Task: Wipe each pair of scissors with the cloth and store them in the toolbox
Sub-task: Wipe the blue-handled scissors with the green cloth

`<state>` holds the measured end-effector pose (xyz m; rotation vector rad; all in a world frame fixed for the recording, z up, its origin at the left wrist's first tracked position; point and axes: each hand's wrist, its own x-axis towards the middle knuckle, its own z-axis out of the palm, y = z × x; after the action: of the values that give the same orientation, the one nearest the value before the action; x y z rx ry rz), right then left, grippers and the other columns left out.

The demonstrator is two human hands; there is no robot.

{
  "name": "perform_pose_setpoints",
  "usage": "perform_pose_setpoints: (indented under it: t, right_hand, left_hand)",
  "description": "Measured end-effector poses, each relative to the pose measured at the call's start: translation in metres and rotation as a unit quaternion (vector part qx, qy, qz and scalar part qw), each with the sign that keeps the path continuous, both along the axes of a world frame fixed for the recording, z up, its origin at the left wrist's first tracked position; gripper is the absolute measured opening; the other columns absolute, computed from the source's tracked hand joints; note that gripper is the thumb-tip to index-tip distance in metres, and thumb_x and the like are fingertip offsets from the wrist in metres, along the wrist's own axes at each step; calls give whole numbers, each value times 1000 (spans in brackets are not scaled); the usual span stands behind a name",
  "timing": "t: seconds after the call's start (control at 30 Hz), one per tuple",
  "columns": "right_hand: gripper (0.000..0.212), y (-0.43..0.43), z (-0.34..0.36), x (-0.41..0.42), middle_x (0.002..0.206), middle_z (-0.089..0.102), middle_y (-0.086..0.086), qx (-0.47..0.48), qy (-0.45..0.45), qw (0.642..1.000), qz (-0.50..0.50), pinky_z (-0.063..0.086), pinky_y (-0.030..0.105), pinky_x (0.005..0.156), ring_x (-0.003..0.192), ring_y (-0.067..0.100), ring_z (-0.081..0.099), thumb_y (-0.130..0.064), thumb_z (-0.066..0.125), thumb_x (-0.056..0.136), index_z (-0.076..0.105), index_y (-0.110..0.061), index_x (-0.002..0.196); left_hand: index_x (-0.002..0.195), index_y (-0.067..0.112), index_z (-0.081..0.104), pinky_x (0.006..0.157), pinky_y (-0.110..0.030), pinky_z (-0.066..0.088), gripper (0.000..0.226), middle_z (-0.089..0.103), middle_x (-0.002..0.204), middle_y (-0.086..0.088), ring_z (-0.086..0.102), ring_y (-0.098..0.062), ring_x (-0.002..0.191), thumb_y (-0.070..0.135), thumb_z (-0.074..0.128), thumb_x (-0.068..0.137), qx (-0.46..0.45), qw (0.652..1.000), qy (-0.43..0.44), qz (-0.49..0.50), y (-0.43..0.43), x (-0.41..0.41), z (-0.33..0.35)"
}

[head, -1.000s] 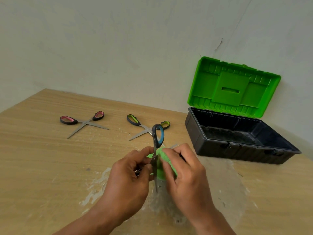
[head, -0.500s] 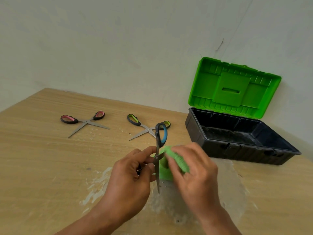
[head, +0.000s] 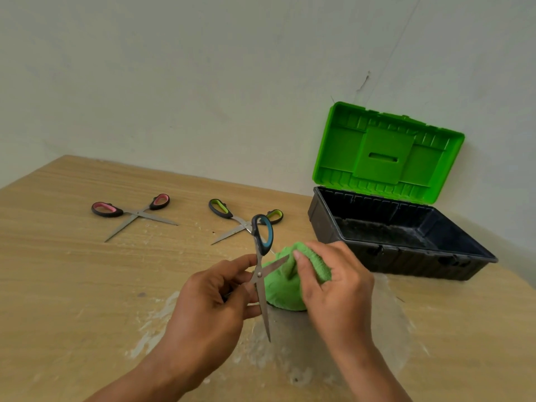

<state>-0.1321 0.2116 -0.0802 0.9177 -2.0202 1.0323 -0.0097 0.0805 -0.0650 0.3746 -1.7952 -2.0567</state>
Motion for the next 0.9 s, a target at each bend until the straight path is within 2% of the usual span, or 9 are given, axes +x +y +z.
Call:
perform_pose_setpoints:
  t: [0.17, 0.23, 0.33, 0.43, 0.5, 0.6, 0.7, 0.8, 0.9]
  right_hand:
    - [21, 0, -2, 3, 88, 70, 1, 20, -1, 1000, 14, 54, 8, 69, 73, 7, 65, -15, 80, 84, 77, -5, 103]
    - [21, 3, 0, -3, 87, 70, 1, -1, -14, 1000, -8, 53, 10, 70, 73, 8, 65, -14, 80, 85, 77, -6, 103]
    - [20, 0, -2, 5, 89, 68, 2, 19, -11, 1000, 0, 47, 1, 72, 74, 8, 64, -13, 80, 84, 77, -6, 102]
    - [20, -10, -9, 24, 93, 66, 1, 83, 12, 995, 60, 42, -2, 74, 78, 5, 61, -17, 75, 86, 76, -8, 104]
    - [21, -10, -7, 17, 92, 67, 1, 64, 9, 997, 51, 44, -1, 73, 76, 5, 61, -15, 78, 85, 77, -7, 104]
    - [21, -1, -2, 3, 88, 67, 2, 16, 4, 1000, 5, 43, -1, 73, 73, 7, 61, -13, 82, 82, 77, -4, 100]
    - [23, -4, -9, 14, 90, 69, 1, 37, 2, 998, 43, 50, 3, 68, 74, 6, 64, -19, 79, 83, 77, -7, 102]
    - [23, -5, -8, 8, 89, 71, 1, 5, -11, 999, 44, 55, 11, 66, 74, 6, 66, -19, 81, 83, 77, -6, 102]
    - [23, -1, -5, 9, 91, 69, 2, 15, 19, 999, 30, 51, 5, 71, 77, 6, 64, -15, 81, 82, 77, -4, 102]
  left_hand:
    - [110, 25, 69, 75, -32, 62, 39, 76, 80, 4, 76, -19, 83, -6, 52, 95, -10, 1000, -7, 13, -2, -2, -4]
    - [106, 28, 69, 73, -29, 62, 41, 75, 75, 9, 76, -17, 81, -7, 51, 95, -9, 1000, -4, 10, -1, -2, -4]
    - [103, 28, 69, 68, -25, 62, 42, 74, 71, 9, 76, -18, 78, -9, 50, 95, 10, 1000, -6, 16, 1, -3, -3]
    - [104, 23, 72, 64, -26, 62, 43, 71, 68, 5, 76, -29, 78, -12, 50, 94, 57, 998, -14, 40, -5, -5, -6]
    - [104, 20, 72, 63, -26, 61, 41, 71, 69, 3, 76, -30, 77, -12, 50, 94, 79, 996, -10, 41, -7, -6, -6]
    - [105, 19, 69, 61, -24, 60, 38, 69, 63, 7, 76, -22, 69, -12, 49, 95, 91, 995, -8, 28, -4, -6, -5]
    - [105, 20, 70, 61, -25, 61, 38, 70, 66, 3, 76, -26, 72, -11, 50, 95, 101, 995, -5, 25, -3, -6, -4]
    - [103, 18, 70, 60, -25, 61, 37, 70, 65, 3, 76, -25, 70, -12, 50, 94, 110, 993, 5, 32, -5, -6, -6]
    - [106, 16, 71, 62, -27, 61, 36, 72, 72, -8, 76, -29, 74, -11, 51, 94, 107, 994, 8, 23, -4, -5, -4]
